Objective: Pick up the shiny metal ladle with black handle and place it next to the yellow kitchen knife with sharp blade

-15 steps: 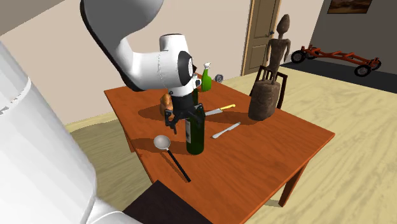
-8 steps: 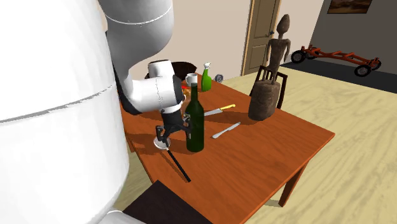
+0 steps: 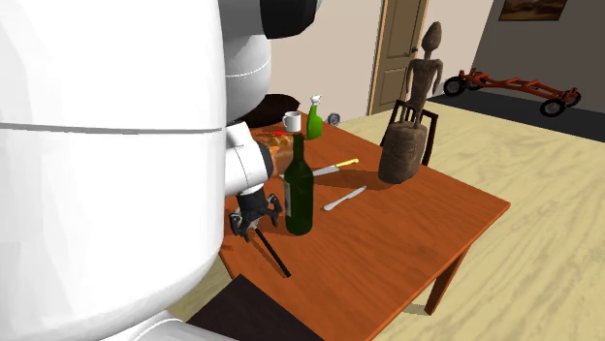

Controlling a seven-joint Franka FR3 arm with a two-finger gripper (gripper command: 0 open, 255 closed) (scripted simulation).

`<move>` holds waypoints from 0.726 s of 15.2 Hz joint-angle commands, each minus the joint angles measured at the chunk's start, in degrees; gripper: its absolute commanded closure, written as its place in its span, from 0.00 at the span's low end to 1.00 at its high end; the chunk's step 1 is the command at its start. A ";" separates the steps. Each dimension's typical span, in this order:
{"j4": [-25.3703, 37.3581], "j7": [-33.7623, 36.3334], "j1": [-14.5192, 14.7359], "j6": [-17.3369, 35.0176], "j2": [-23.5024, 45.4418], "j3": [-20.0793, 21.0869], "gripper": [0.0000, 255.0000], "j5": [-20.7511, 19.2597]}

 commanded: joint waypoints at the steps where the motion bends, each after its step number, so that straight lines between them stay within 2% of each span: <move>1: 0.16 1.06 0.52 1.24 1.52 -0.95 0.00 -1.62; 4: 0.86 2.97 1.52 3.25 4.38 -2.78 0.00 -4.26; 11: 0.86 2.95 1.55 3.25 4.38 -2.81 0.00 -4.23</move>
